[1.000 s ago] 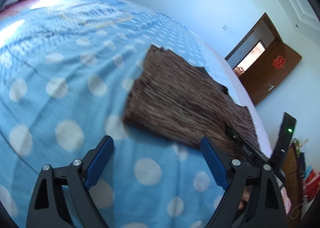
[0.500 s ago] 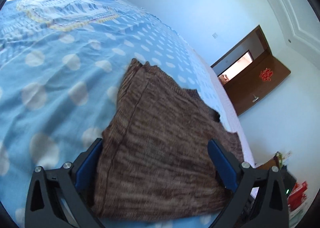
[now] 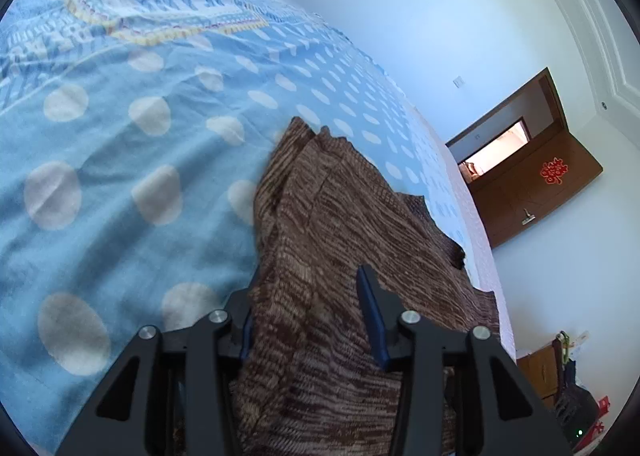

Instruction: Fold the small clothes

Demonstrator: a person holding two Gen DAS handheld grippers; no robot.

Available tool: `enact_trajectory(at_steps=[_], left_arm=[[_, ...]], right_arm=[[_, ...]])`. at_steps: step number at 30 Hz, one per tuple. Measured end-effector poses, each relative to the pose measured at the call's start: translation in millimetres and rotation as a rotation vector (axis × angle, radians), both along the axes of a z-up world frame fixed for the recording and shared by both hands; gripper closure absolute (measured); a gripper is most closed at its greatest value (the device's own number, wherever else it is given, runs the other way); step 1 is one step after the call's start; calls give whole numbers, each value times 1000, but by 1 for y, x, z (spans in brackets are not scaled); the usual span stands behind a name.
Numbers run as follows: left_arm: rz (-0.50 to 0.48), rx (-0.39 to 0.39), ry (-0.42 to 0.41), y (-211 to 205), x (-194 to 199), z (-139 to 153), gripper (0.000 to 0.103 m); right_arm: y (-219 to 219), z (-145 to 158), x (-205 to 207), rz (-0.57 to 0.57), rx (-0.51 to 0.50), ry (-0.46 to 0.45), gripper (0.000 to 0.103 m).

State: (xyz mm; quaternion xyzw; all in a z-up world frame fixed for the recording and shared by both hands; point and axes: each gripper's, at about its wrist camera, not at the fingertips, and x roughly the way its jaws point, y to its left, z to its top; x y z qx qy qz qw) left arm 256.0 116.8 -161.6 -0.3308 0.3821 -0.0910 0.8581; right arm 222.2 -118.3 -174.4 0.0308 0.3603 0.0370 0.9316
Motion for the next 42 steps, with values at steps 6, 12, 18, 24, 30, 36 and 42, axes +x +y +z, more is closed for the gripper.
enact_trajectory(at_steps=[6,12,18,24,30,36,42], left_arm=[[-25,195,-51,-22,-1,15,87],[-207,540,-237,-96,-20,42,87],[-386,715,-220,-137,-19,27,87],[-389,631,-216,-122,-12,27,87],[-390,554,-220,-119,-12,26,86],[-391,525,-221,-118,-12,26,86],[-395,487,-220,-113,-9,25,86]], right_arm=[[-4,-1,1,4,29,0,93],[-10,-2,2,7,63,2,93],[-14,-4,3,9,103,7,93],[-20,-4,6,26,167,21,86],[-41,19,33,70,411,-2,68],[-24,16,100,186,560,135,49],[12,0,145,262,522,219,49]])
